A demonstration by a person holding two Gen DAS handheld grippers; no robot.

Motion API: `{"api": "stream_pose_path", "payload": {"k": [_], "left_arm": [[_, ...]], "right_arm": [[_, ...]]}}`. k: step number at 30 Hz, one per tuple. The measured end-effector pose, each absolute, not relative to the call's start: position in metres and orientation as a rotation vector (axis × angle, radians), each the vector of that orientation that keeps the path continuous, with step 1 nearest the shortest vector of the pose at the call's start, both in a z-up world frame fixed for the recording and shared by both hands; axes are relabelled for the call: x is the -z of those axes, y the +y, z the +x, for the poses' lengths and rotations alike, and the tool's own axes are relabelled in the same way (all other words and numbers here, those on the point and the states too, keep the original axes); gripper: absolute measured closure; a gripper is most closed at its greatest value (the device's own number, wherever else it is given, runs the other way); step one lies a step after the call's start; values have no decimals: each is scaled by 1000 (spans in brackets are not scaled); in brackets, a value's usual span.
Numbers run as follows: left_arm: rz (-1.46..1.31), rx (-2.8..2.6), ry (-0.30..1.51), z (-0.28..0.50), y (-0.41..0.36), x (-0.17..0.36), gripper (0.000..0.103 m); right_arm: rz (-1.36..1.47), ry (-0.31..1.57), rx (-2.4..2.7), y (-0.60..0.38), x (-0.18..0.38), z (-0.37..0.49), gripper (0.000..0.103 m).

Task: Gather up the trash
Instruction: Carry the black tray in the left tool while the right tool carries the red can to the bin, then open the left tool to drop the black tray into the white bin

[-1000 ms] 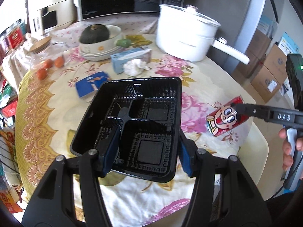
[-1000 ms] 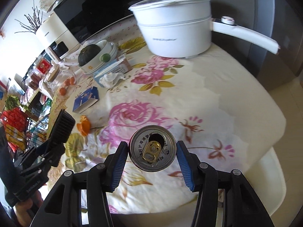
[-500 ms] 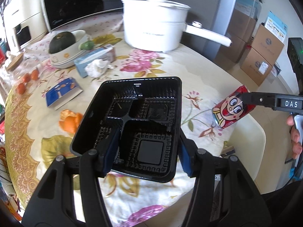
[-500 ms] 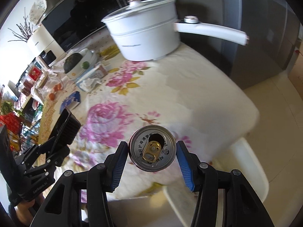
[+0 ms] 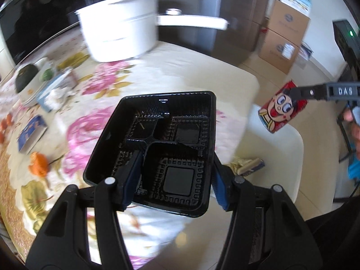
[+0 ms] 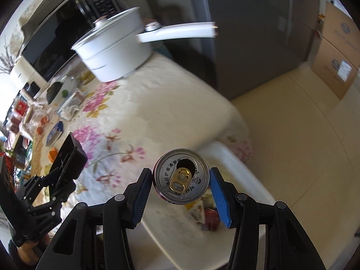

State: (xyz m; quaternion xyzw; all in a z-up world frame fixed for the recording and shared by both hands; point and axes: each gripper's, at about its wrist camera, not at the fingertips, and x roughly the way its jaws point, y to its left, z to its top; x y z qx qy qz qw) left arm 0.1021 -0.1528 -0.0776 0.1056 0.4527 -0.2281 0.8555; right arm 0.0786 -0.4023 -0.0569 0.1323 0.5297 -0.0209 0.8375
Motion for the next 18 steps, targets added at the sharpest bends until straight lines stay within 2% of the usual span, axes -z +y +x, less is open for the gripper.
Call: {"api": "stream_pose_path", "payload": {"k": [9,18], "left_arm": [[321,653,934,77,-227,86,44],[445,738,942,54,-269,105,44]], "right_arm": [[278,1134,112,-449,61,47,50],[309,1153,173,-486,68,19,50]]}}
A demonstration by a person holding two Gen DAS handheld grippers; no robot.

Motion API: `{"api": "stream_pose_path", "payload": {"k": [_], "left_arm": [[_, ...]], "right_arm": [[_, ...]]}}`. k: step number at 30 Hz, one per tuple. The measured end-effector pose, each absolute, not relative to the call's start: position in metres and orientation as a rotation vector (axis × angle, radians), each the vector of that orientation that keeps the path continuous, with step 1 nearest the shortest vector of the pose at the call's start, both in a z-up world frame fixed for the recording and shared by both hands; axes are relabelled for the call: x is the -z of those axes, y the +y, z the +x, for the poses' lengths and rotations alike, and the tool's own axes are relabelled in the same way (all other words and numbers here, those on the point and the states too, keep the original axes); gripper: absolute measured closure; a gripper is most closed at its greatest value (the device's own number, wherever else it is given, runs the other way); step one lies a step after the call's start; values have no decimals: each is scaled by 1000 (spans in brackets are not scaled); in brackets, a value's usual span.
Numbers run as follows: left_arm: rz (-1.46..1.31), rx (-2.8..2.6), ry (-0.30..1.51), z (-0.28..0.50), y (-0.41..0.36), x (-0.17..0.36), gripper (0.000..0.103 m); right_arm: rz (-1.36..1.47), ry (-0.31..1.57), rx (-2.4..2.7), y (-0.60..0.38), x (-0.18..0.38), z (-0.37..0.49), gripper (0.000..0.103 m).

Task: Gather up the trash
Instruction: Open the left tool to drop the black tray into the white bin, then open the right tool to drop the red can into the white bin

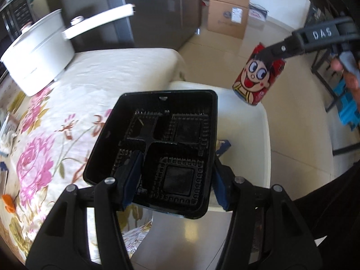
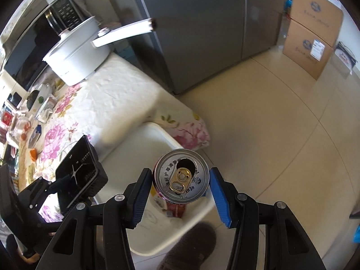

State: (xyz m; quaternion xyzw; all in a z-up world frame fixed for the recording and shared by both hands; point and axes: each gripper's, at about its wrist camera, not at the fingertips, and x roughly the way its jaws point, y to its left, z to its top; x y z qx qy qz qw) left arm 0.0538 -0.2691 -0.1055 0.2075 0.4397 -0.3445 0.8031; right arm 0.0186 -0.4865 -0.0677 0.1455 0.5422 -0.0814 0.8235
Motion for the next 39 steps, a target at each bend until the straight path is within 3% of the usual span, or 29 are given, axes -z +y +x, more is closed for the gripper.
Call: {"api": "stream_pose_path", "payload": {"k": [27,28,32,39], "left_arm": [[415,823,1044,49,-296,131,43],[413,822,1061,51,-297,134,42],[397,792,1121,59,-297,141,14],[331,748,1137,71,-270,124,4]], "right_arm": [[298,1179,222,-503,75,-17,50],[298,1182,224,-503,76,-17,50],[288,1192,222,-503,79,-16,50],[287,1204,222,-501,83,-12,50]]}}
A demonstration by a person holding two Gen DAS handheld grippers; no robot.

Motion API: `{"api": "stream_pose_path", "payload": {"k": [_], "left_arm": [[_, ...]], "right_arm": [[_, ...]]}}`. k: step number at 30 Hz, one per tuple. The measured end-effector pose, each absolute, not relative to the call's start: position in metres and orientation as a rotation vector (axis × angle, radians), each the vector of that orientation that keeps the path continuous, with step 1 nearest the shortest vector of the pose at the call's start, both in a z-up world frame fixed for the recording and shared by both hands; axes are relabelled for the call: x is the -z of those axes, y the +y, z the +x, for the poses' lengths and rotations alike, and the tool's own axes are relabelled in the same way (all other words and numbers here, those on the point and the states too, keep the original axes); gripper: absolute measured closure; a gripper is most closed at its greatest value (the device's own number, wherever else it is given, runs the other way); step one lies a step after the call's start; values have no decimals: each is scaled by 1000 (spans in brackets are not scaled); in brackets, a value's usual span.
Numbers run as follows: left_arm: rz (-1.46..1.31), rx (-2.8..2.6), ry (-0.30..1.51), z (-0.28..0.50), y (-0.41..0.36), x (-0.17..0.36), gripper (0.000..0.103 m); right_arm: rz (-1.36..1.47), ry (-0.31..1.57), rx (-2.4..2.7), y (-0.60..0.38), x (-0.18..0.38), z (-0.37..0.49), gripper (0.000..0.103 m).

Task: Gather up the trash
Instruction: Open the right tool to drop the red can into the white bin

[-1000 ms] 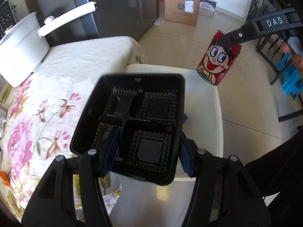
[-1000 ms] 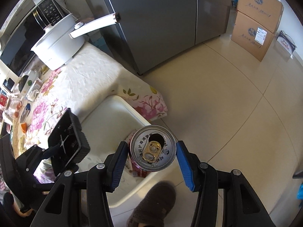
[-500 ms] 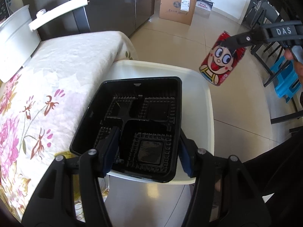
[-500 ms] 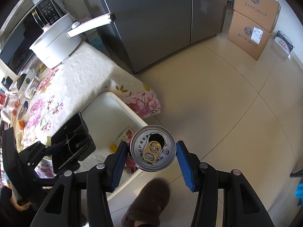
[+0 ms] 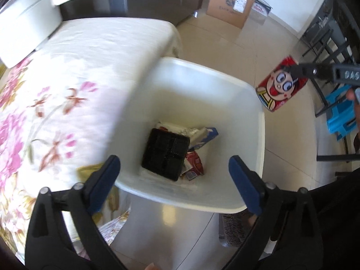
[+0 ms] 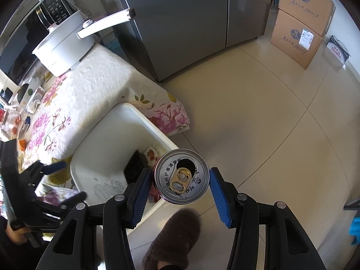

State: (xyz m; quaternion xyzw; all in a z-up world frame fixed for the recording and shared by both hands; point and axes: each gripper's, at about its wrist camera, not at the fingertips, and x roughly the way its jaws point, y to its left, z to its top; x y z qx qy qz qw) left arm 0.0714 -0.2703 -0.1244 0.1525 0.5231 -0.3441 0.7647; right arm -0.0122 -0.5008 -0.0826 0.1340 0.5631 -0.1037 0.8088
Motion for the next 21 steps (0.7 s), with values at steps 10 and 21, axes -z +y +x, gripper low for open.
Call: {"api": "stream_pose_path", "payload": {"k": [10,21], "left_arm": [[202,634,1124,90,-191,97,2],[97,509,1108,99,-112,85,1]], "right_arm": [[254,1233,196,-472,91,12,50],[158,1319,152,-427,121,38,50]]}}
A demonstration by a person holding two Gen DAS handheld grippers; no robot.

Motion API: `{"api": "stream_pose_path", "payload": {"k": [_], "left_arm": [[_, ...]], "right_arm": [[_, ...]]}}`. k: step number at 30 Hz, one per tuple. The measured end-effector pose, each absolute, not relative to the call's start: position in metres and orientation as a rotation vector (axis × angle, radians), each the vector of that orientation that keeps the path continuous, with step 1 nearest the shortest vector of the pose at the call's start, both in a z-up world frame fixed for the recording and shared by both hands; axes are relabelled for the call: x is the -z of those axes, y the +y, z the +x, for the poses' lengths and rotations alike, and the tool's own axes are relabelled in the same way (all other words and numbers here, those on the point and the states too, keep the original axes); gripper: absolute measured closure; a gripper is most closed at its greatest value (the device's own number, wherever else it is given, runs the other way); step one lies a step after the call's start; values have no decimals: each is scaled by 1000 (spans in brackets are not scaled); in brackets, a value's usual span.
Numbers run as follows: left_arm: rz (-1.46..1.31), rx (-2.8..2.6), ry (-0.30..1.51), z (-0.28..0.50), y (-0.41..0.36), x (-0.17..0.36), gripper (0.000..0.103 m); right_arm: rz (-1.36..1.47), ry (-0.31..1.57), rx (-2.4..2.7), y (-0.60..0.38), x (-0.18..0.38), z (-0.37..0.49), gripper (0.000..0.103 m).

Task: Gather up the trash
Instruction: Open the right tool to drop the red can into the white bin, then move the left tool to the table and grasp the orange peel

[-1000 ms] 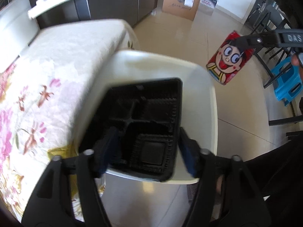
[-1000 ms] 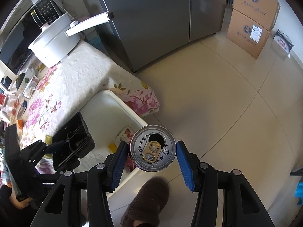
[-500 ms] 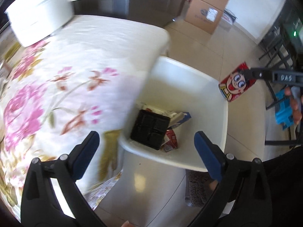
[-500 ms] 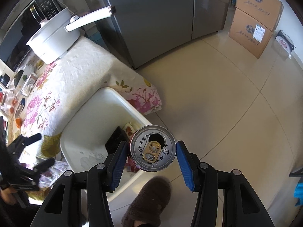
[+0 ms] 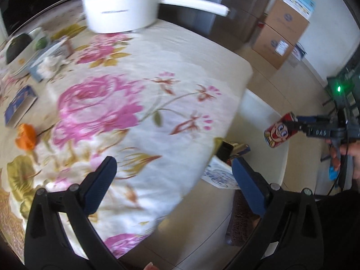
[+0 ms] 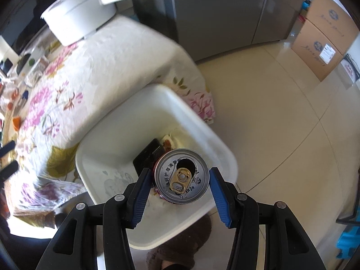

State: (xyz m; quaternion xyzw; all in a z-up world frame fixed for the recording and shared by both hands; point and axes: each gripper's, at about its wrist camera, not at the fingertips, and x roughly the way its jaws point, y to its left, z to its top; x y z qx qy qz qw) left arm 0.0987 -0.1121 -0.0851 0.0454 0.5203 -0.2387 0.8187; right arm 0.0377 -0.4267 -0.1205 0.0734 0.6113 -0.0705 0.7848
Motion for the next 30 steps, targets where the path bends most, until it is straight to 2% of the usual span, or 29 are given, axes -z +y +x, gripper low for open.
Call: {"api": "stream_pose_path", "payload": {"k": [7,8,10,11,30], "left_arm": [[18,446,1097,106,-78,77,1],[11,440,1094,105,-74,75,1],[6,430,1083,104,-68,72,1],[7,426,1075,103,-64,69,1],[-65,266,1049,112,16,59,1]], "right_arm": [[201,1378,137,-416,131,44,48],[208,1377,135,-415,131,44,45],[211,1355,130,-411,125,46,28],[211,1342,125,-409,121,47,26],[145,1198,29,-341,80,83,23]]}}
